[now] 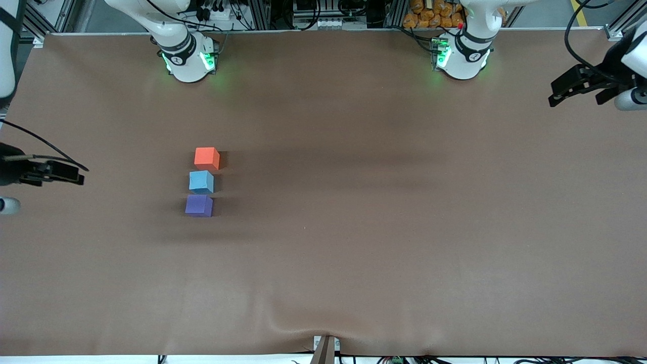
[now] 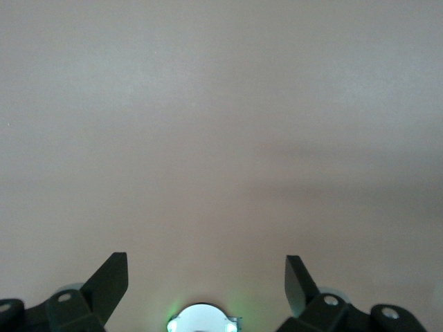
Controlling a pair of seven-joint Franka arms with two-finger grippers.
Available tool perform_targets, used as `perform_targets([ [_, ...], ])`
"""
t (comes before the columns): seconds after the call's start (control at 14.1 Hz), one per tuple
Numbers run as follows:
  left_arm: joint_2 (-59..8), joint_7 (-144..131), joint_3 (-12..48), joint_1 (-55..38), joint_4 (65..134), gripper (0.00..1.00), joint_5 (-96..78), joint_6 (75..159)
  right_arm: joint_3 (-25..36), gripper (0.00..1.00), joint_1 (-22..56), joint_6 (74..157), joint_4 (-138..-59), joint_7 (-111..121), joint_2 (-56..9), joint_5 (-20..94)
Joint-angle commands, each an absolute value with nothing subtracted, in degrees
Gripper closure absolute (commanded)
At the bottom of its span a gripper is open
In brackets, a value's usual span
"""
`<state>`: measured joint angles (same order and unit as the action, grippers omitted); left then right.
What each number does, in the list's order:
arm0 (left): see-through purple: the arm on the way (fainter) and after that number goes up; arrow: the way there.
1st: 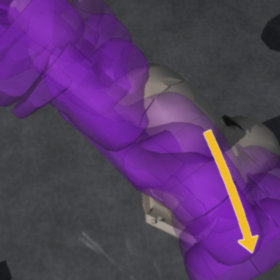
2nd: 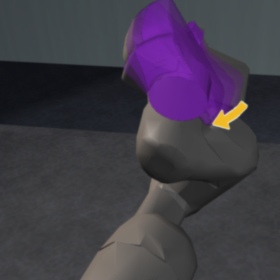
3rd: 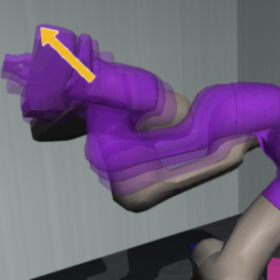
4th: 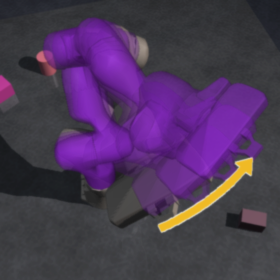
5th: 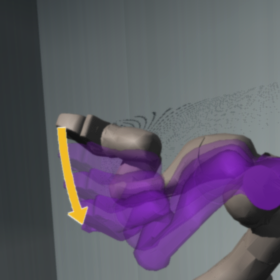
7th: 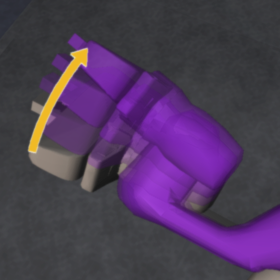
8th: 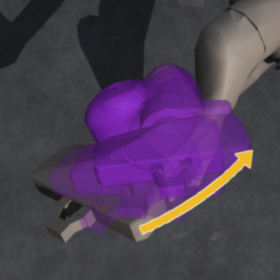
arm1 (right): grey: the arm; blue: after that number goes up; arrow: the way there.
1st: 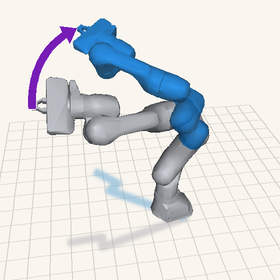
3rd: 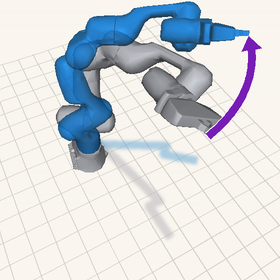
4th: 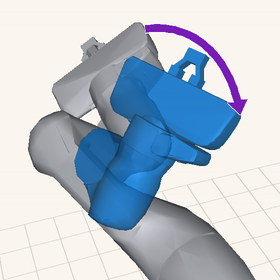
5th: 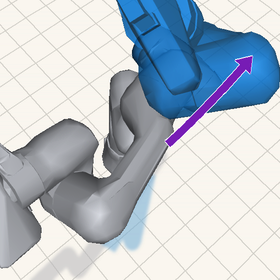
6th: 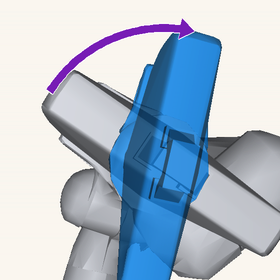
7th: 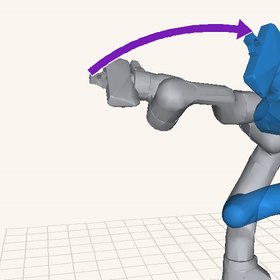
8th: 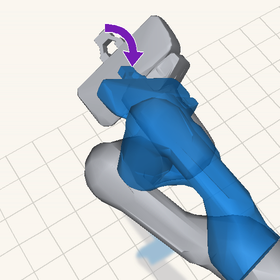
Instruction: Place blue block between orange and purple blocks
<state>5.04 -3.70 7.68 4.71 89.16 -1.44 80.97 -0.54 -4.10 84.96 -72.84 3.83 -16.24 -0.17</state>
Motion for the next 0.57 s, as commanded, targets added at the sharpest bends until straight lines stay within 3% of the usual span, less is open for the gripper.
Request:
perform_targets([
  [0.0,6.33,2.26,8.09,5.89,89.12,0.00,-2.11,79.98,-1.49,0.00,-3.52,83.41,-75.83,1.76,-8.37,-2.02],
  [0.36,6.42,2.82,8.61,5.80,89.12,0.00,-2.02,79.10,-1.23,0.00,-3.69,84.63,-83.57,1.23,-1.59,-2.11],
  [0.5,6.33,1.94,8.70,5.54,89.30,0.00,-2.37,79.01,-1.40,0.00,-3.25,87.44,-90.05,1.23,2.70,-2.11],
])
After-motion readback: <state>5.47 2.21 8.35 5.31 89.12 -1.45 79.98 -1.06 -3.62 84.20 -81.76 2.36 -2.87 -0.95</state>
